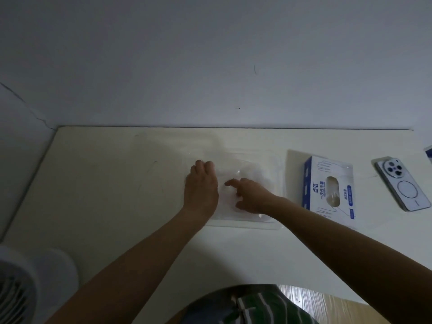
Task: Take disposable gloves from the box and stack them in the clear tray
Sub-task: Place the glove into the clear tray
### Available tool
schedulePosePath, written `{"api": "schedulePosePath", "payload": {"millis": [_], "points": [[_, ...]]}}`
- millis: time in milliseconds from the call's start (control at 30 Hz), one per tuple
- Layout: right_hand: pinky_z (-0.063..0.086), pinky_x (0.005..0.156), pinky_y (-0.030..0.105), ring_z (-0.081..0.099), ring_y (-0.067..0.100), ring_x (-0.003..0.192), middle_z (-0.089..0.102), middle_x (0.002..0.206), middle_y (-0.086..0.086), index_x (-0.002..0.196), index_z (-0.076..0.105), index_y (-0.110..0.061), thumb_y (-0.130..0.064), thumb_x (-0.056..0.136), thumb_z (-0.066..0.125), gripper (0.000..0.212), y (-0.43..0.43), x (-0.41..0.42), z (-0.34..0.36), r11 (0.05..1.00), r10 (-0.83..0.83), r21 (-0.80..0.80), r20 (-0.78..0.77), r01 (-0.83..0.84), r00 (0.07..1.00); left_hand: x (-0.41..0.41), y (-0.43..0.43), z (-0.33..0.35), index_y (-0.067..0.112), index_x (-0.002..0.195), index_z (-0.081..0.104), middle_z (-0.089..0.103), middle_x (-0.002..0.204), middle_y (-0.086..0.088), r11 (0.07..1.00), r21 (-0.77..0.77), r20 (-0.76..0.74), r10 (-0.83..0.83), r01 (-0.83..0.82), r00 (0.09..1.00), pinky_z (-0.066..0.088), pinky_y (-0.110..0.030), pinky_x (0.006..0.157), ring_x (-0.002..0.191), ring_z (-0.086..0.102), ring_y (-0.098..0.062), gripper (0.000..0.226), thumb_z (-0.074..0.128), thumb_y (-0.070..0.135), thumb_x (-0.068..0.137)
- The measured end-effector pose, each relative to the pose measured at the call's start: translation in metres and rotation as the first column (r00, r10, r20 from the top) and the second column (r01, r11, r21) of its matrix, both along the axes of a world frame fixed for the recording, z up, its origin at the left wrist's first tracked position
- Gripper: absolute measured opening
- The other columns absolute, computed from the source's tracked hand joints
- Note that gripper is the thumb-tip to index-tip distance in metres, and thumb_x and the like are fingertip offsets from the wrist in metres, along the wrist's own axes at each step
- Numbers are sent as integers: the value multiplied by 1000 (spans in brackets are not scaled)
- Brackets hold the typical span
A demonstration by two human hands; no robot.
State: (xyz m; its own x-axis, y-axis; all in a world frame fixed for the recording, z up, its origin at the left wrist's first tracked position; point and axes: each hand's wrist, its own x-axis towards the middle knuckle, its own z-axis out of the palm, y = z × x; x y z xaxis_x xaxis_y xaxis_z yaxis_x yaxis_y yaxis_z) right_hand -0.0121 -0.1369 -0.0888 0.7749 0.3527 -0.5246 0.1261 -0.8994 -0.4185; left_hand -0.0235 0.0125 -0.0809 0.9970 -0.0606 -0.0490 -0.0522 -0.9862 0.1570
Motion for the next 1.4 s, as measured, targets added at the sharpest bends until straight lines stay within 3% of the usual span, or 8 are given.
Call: {"api": "schedulePosePath", "payload": {"millis": [133,200,333,633,800,1000,1200,1400], "points": [[48,90,33,56,28,107,53,122,13,150,26,-24,-13,82,71,83,6,-1,-10,999,-11,37,-52,13,999,-1,-7,5,13,101,56,54,100,-7,968,104,210,-247,230,946,39,-30,69,91,52,-24,26,51,0,79],[49,91,34,56,28,107,55,122,14,150,24,-21,-14,82,72,84,6,0,-12,998,-30,53,-70,34,997,1,-10,1,14,107,53,52,108,-7,968,11,0,-252,252,968,39,-29,70,99,54,-26,25,58,6,83],[45,95,34,53,30,118,52,131,16,154,13,-19,-14,83,71,92,-4,4,-14,993,-116,21,-81,118,990,9,2,-19,14,140,32,29,134,-18,992,-96,-461,-118,83,880,45,-40,92,116,48,-38,80,77,32,77],[36,109,38,27,40,141,11,154,29,149,-22,-2,-24,84,74,118,1,-3,-19,971,-189,-178,-154,161,970,12,0,-41,24,150,8,11,144,-25,978,82,-569,-113,192,815,30,-40,109,126,30,-43,109,77,47,69],[37,107,34,38,33,135,30,151,22,154,7,-3,-28,88,69,94,-9,1,11,995,-33,-97,-109,23,993,16,-3,-15,18,146,28,29,143,-22,993,26,-565,-84,119,821,42,-40,98,125,42,-37,88,73,50,77],[50,82,28,61,13,85,68,98,0,114,66,-19,-19,91,58,24,-50,15,76,972,-140,219,238,87,961,29,-44,49,21,100,66,68,93,1,990,-35,-115,-143,140,983,42,-27,69,86,63,-20,21,56,38,91],[54,76,38,62,21,81,70,91,5,96,71,-12,-16,91,55,17,-150,9,66,924,-381,144,291,354,877,28,-136,71,25,84,61,61,72,11,856,-456,-82,-314,244,946,43,-25,65,68,57,-12,7,59,30,88],[49,73,32,60,22,88,60,104,4,112,60,-19,-24,89,60,24,-210,-22,13,896,-394,-114,246,430,886,16,-221,23,16,113,57,68,103,-5,811,-506,-316,-492,295,811,46,-29,75,90,63,-22,26,61,27,91]]}}
